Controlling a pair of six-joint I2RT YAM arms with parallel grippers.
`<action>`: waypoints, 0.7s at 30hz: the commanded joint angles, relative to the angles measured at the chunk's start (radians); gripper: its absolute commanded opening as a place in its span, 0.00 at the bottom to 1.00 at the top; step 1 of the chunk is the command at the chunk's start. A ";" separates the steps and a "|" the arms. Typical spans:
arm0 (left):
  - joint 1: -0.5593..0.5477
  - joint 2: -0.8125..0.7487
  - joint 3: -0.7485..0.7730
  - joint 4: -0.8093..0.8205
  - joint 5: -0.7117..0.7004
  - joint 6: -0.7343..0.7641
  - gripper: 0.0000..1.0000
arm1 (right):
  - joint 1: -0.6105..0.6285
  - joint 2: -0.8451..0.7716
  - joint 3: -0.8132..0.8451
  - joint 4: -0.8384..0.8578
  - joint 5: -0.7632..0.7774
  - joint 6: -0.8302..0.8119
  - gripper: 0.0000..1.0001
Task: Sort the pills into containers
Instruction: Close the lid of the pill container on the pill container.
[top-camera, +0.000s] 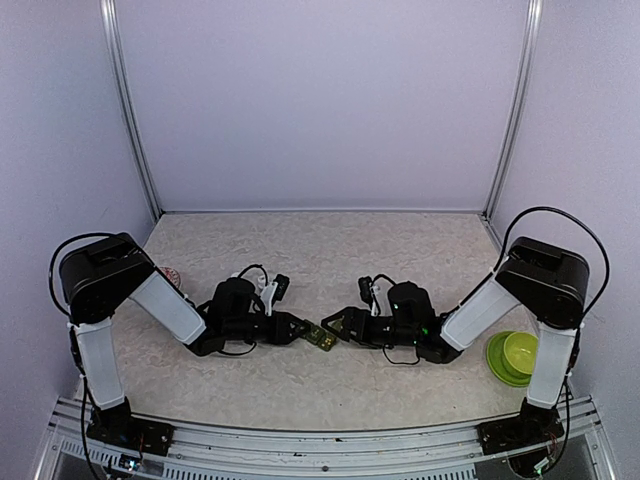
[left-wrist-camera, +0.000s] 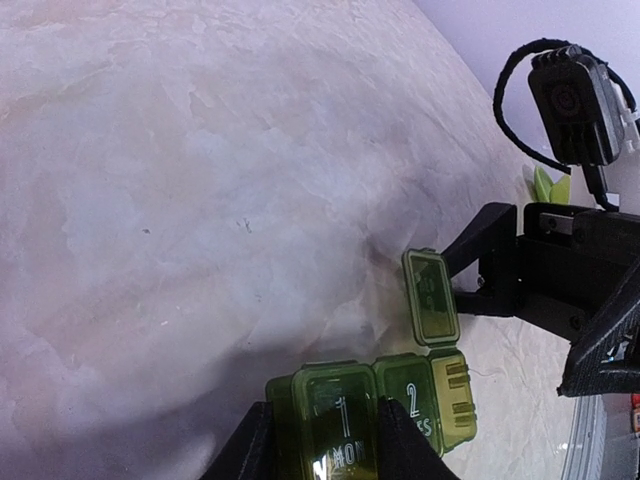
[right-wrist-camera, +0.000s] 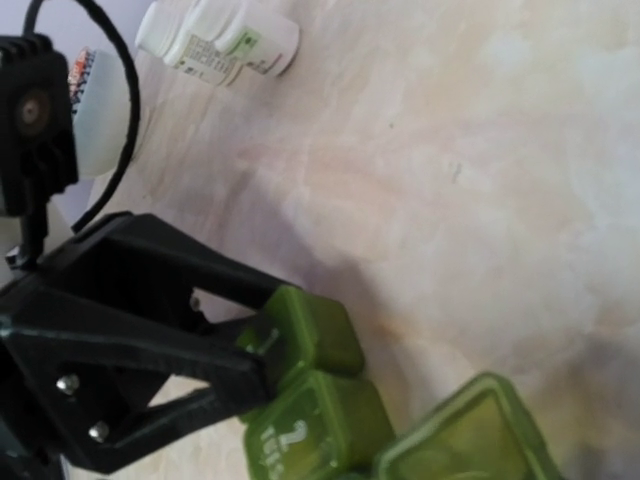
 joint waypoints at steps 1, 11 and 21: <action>0.006 0.032 0.011 -0.047 0.002 0.003 0.32 | -0.014 0.022 0.009 0.066 -0.027 -0.002 0.87; 0.005 0.040 0.020 -0.060 0.004 0.004 0.32 | -0.013 0.019 -0.032 0.226 -0.087 -0.006 0.83; 0.004 0.040 0.023 -0.066 0.002 0.006 0.32 | -0.008 0.001 -0.033 0.219 -0.105 -0.022 0.82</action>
